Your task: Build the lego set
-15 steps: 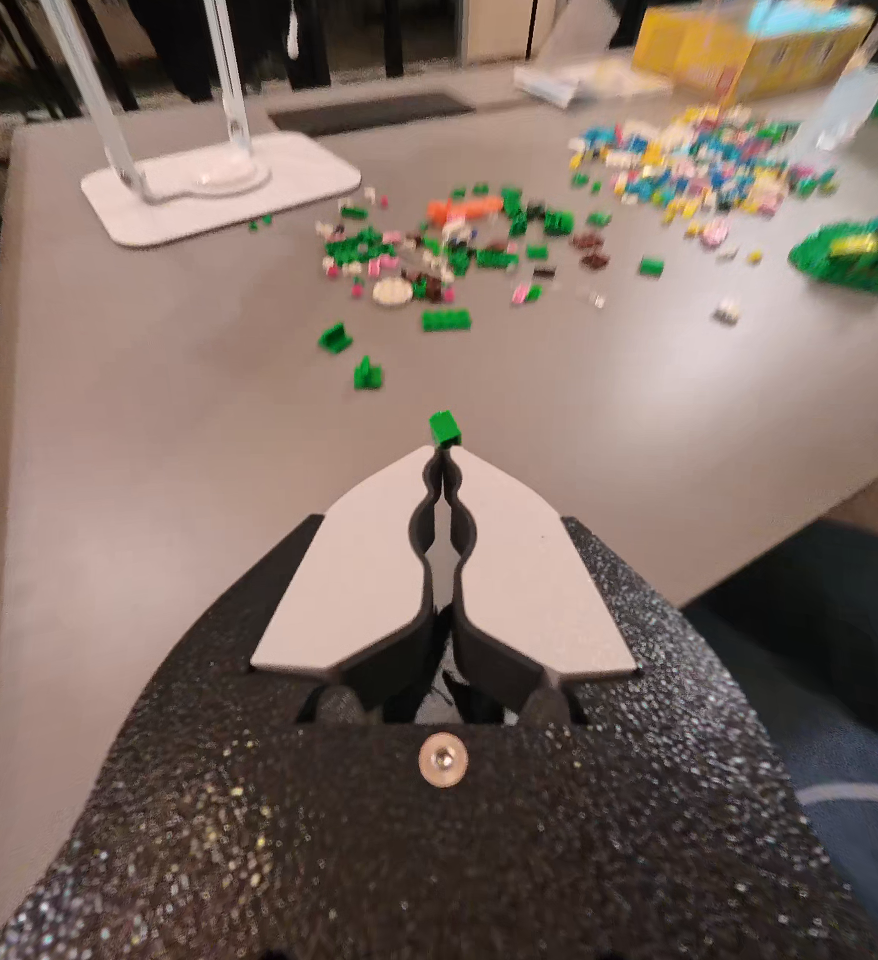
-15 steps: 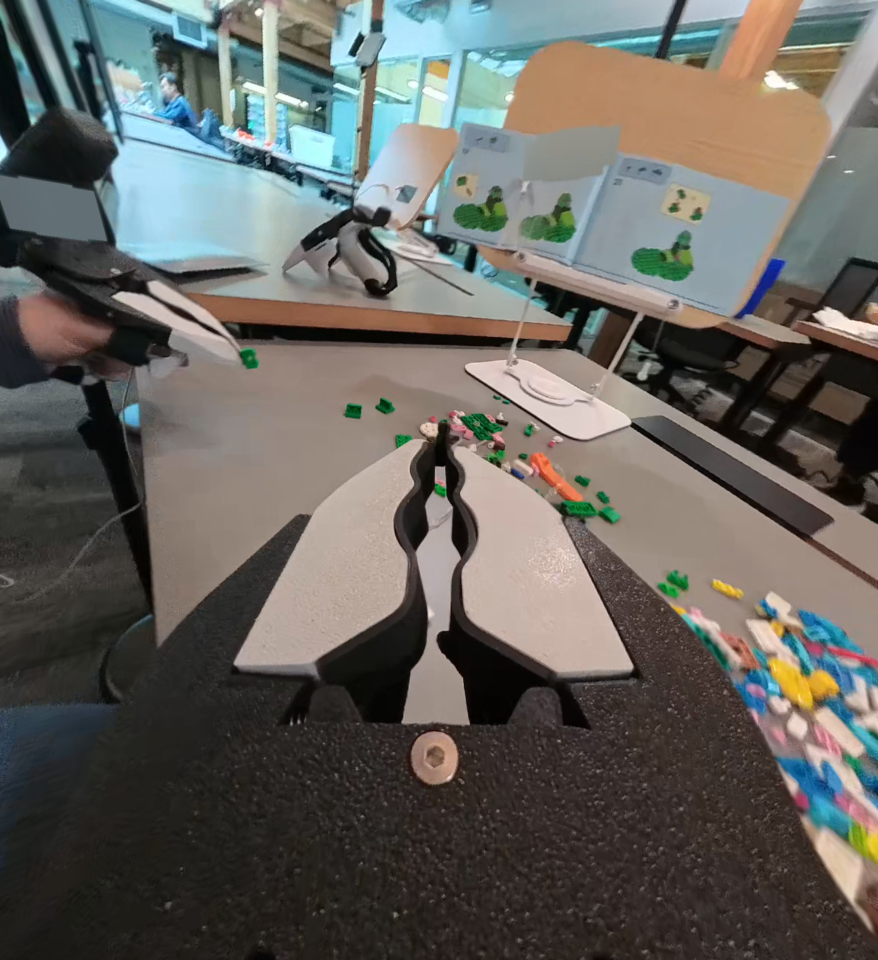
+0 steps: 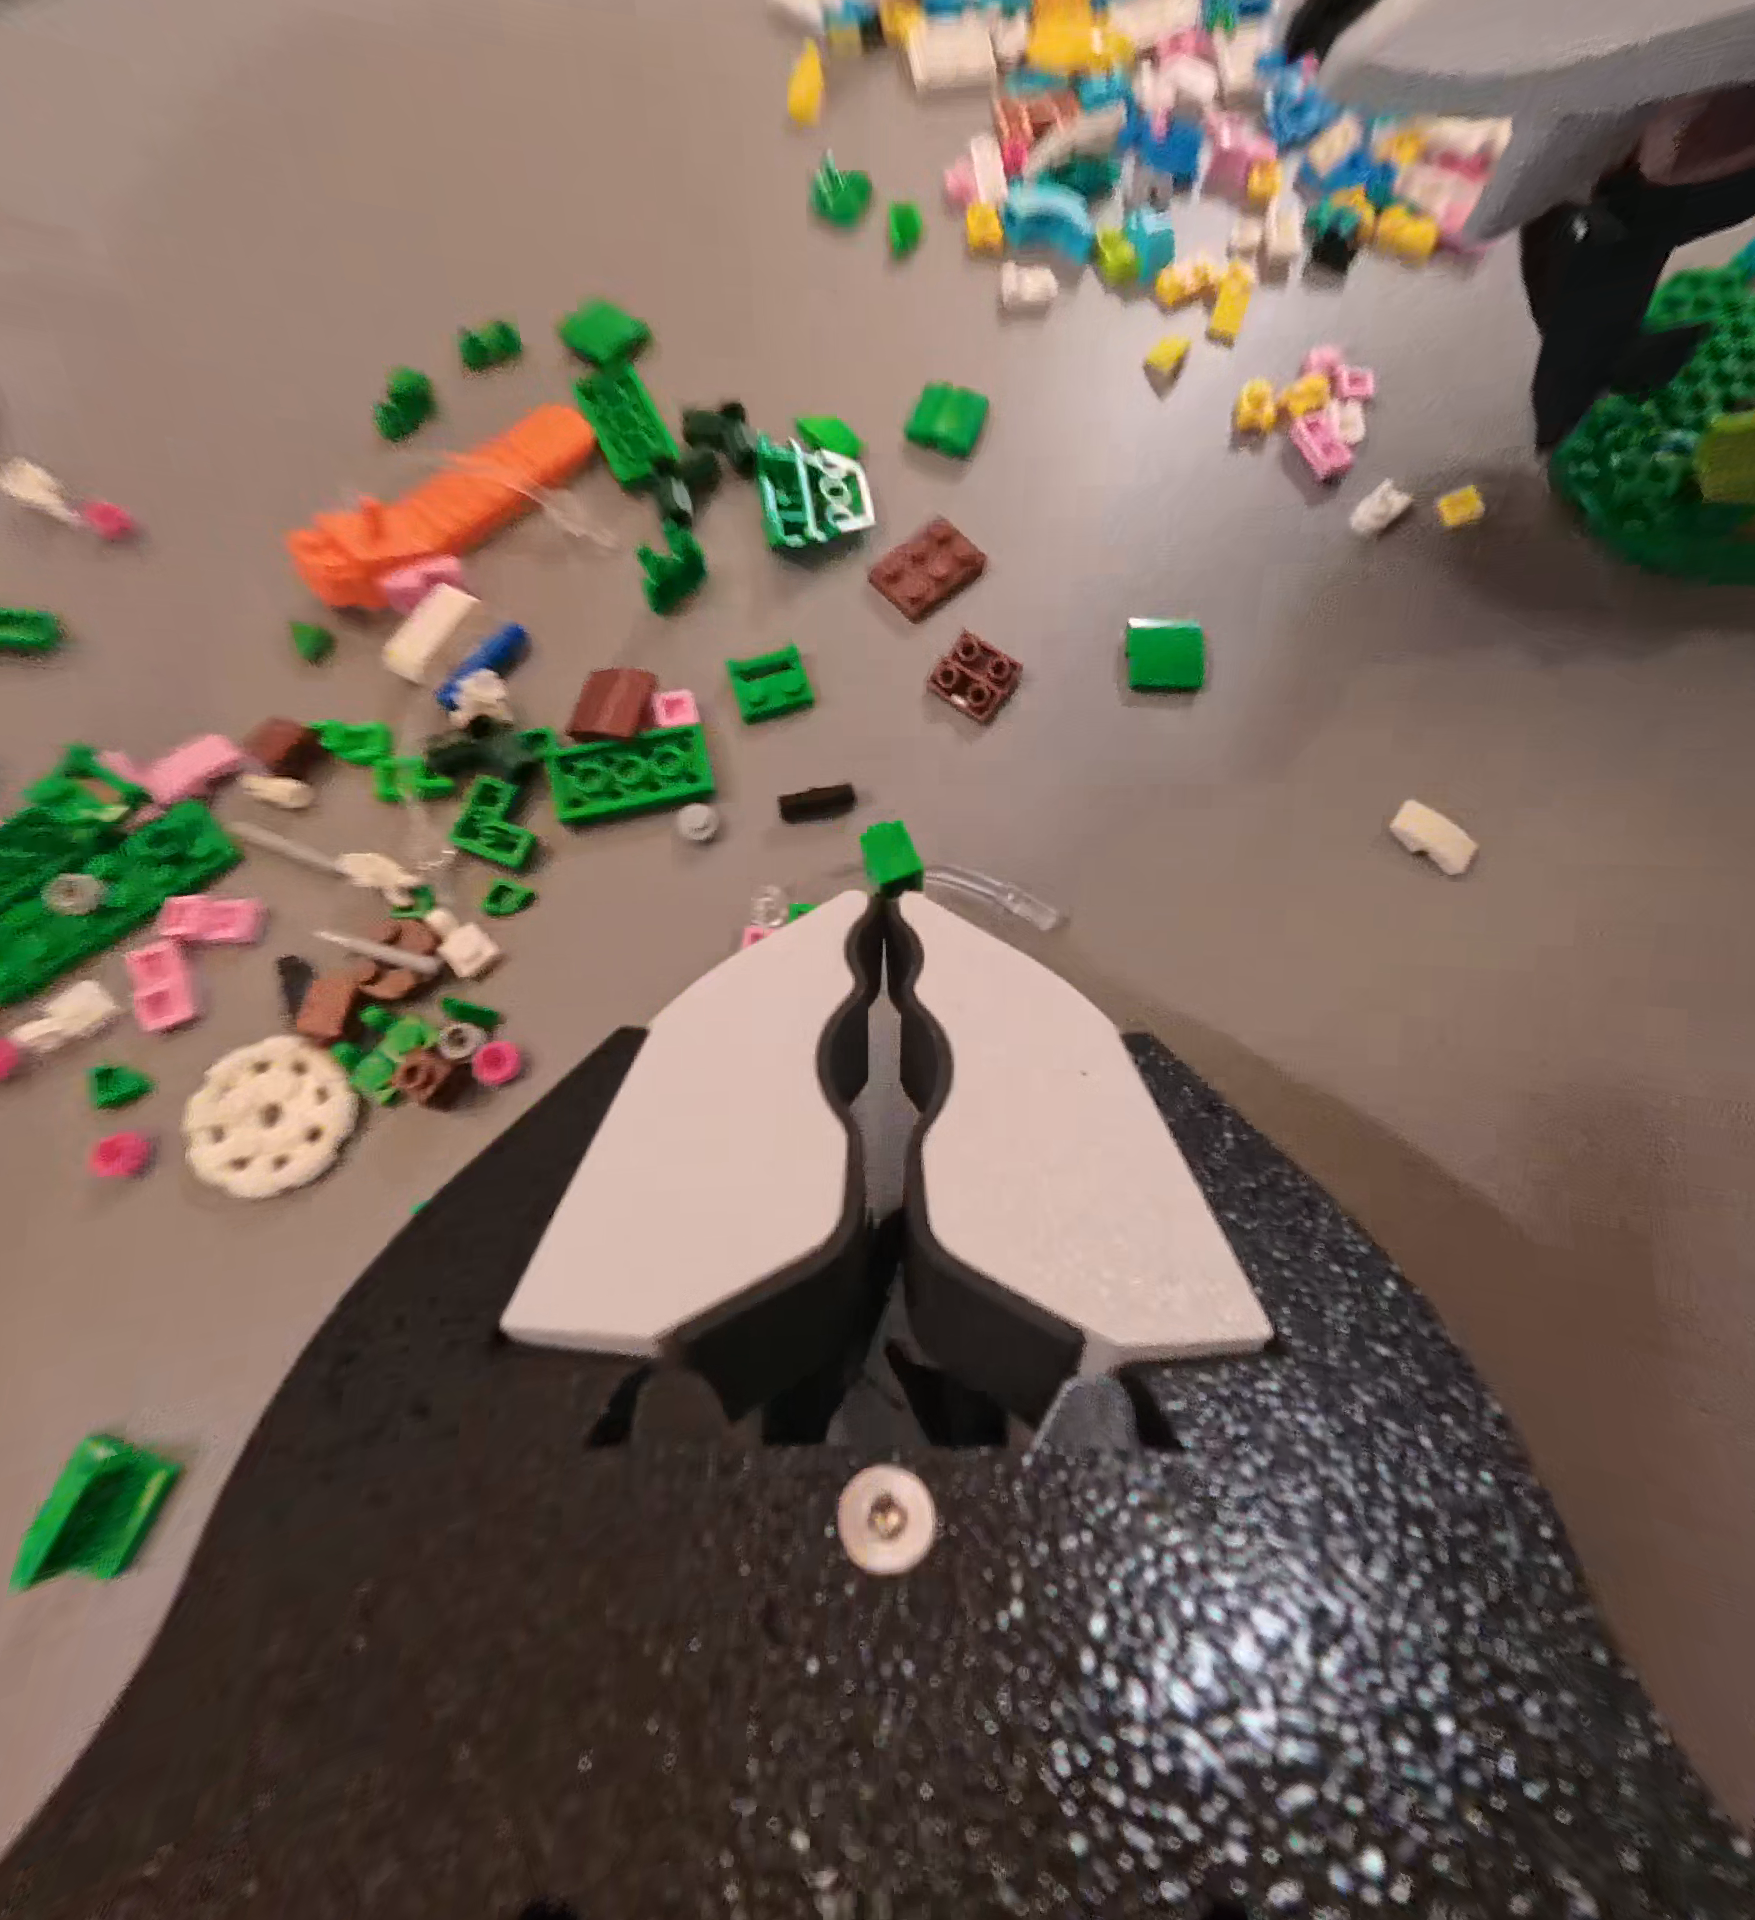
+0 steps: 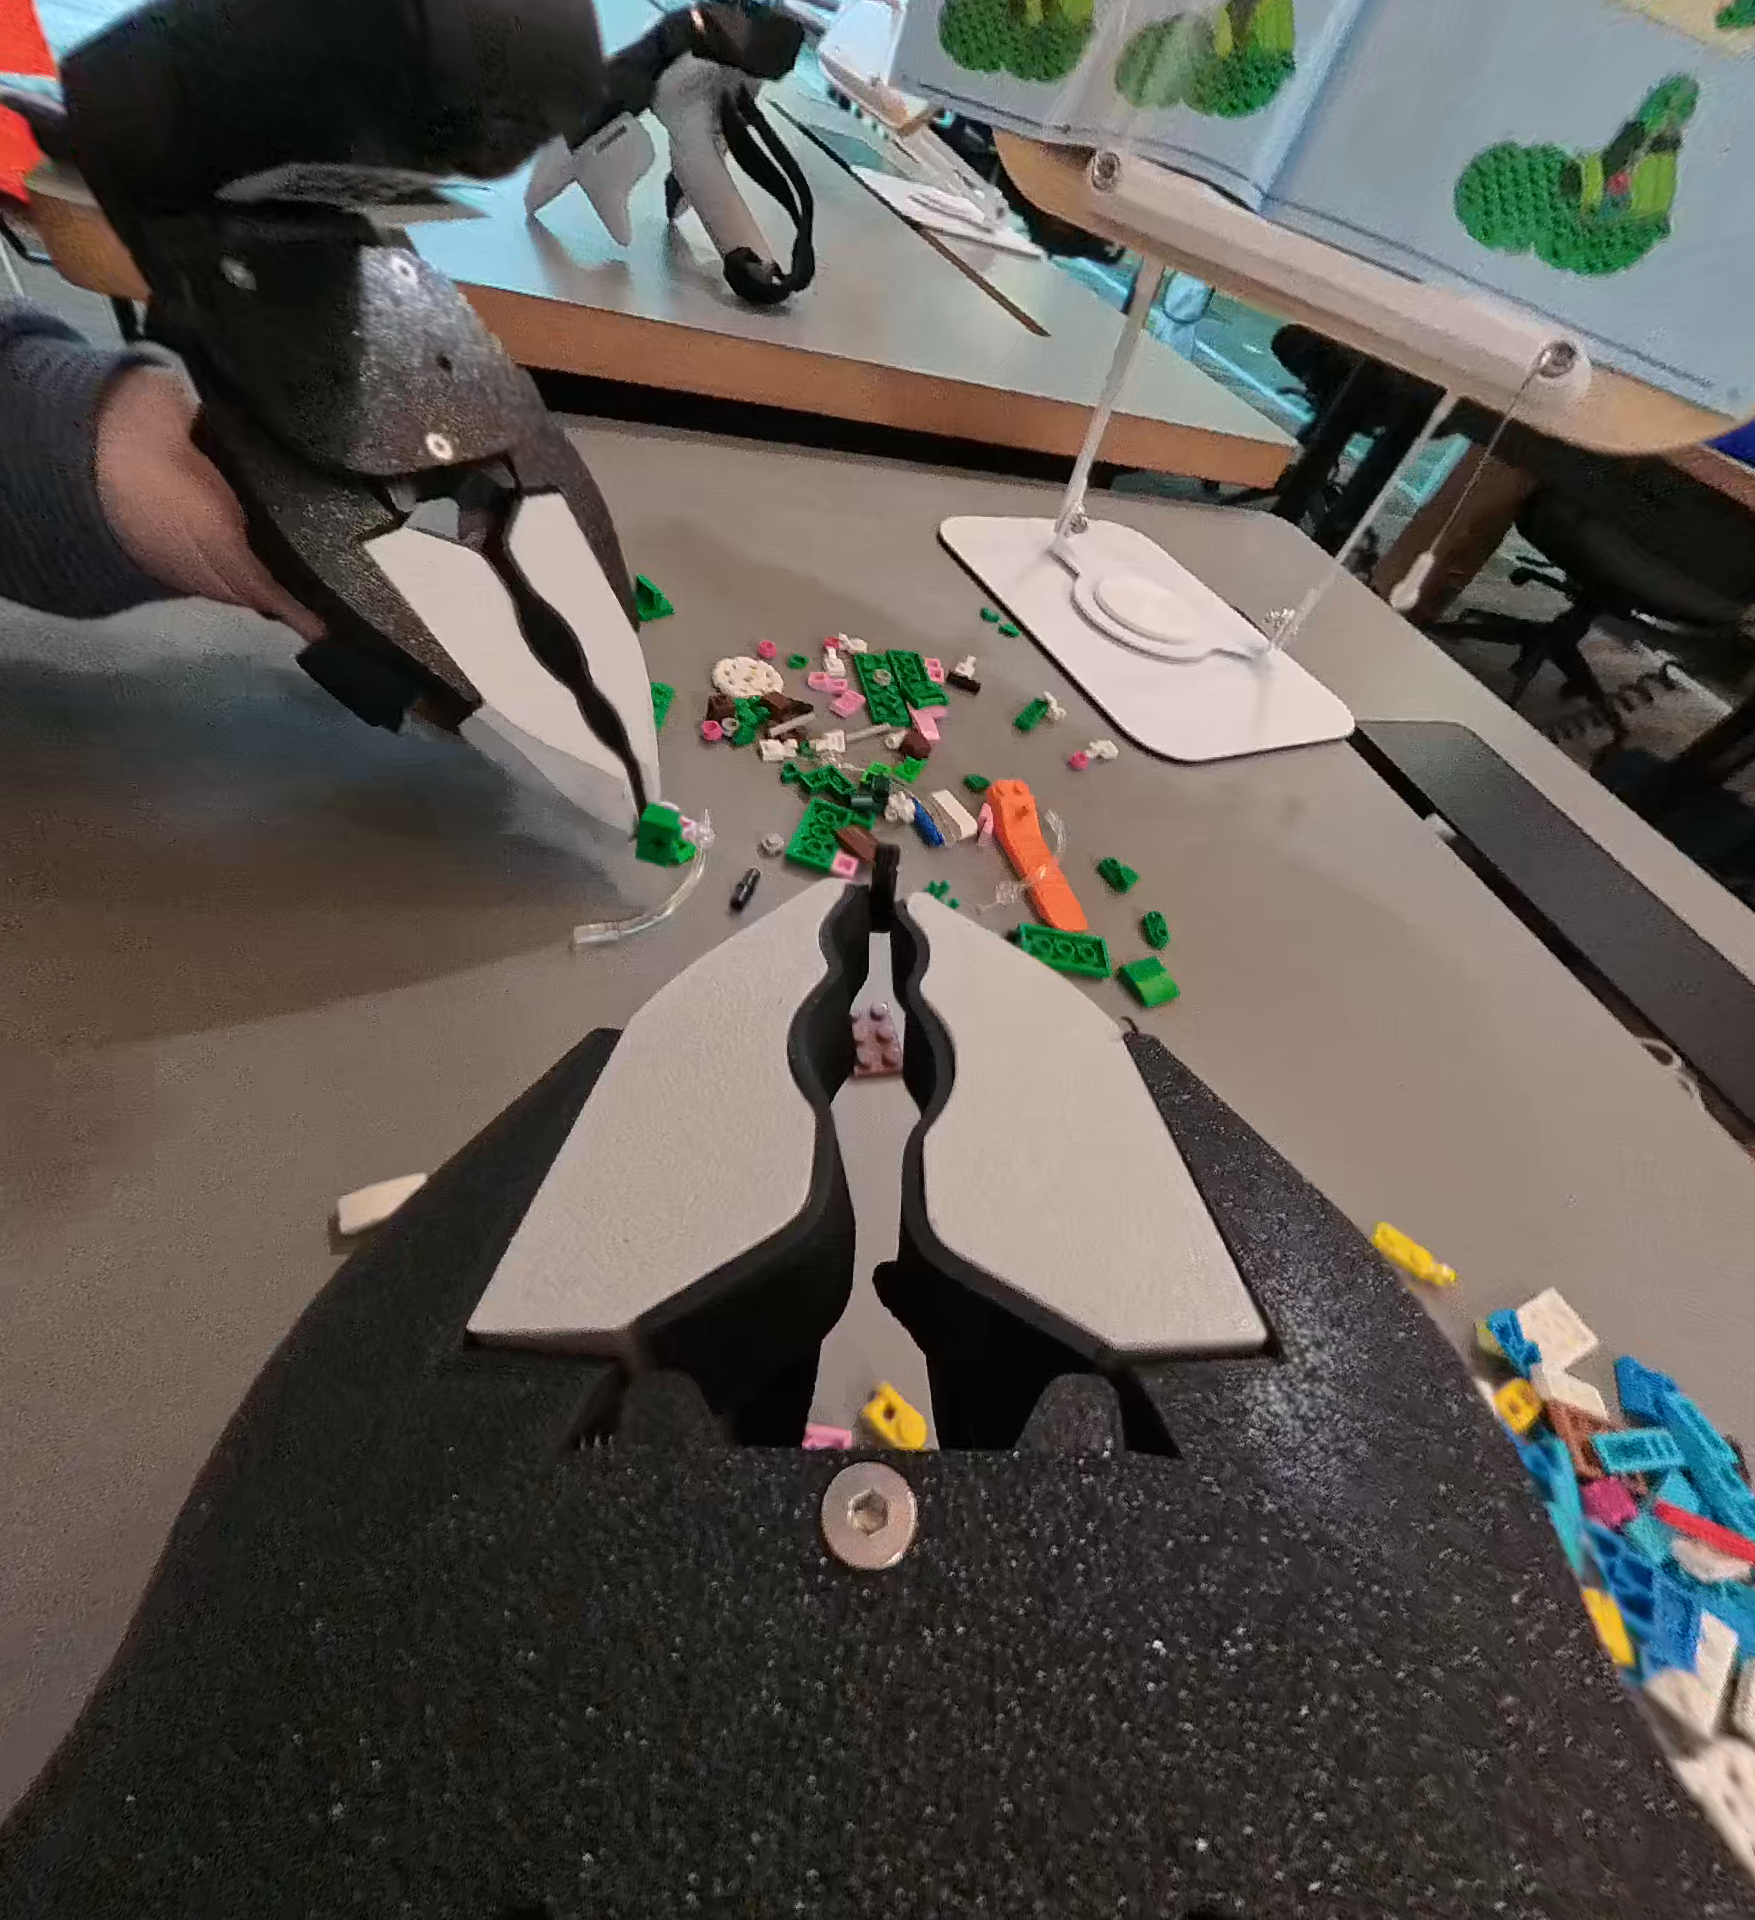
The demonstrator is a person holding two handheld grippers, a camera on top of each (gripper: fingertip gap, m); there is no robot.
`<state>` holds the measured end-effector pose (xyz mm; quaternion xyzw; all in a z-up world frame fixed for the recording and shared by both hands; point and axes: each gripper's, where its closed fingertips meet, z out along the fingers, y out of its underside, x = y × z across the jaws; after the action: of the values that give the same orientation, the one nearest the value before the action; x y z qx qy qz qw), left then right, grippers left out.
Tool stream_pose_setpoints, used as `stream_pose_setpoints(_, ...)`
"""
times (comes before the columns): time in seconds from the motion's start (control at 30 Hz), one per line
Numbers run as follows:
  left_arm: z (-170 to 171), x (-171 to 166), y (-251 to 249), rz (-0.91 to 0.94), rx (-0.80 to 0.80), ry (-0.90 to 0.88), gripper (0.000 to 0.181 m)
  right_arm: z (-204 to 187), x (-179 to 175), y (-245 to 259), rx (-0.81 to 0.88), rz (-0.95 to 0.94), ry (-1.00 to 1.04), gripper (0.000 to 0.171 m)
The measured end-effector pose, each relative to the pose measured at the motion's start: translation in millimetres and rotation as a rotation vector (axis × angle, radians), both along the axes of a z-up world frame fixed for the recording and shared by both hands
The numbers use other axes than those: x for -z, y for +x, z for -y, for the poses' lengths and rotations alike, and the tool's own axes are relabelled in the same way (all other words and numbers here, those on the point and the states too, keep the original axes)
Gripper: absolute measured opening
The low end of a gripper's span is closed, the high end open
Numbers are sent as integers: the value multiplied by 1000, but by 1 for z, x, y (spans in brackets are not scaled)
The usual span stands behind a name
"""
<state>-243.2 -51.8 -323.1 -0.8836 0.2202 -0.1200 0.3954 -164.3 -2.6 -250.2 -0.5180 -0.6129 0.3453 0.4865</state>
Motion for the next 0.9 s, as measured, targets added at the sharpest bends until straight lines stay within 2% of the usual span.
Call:
stream_pose_setpoints(0.2, 10, 13, 1, -106, 21, -135, 0, 4, 6, 4, -9, -10, 12, 3)
stream_pose_setpoints(0.33, 29, 15, 1, -88, 7, -184, 0, 7, 11, 3, -34, -3, -6, 3)
stream_pose_setpoints(0.5, 32, 17, -1, 3, -68, -173, 1, 8, 17, 4, -35, 21, 26, 3)
stream_pose_setpoints(0.6, 37, 16, -2, 50, -98, -198, 21, 7, 13, 7, -36, 2, 13, 3)
stream_pose_setpoints(0.67, 41, 14, -4, 65, -109, -203, 28, 6, 9, 9, -40, -23, -36, 3)
stream_pose_setpoints(0.77, 37, 7, 2, 107, -110, -155, 32, 2, 6, 12, -26, -29, -61, 3)
stream_pose_setpoints(0.9, 28, 12, 8, 111, -161, -157, 32, 0, 6, 13, -3, 7, 35, 3)
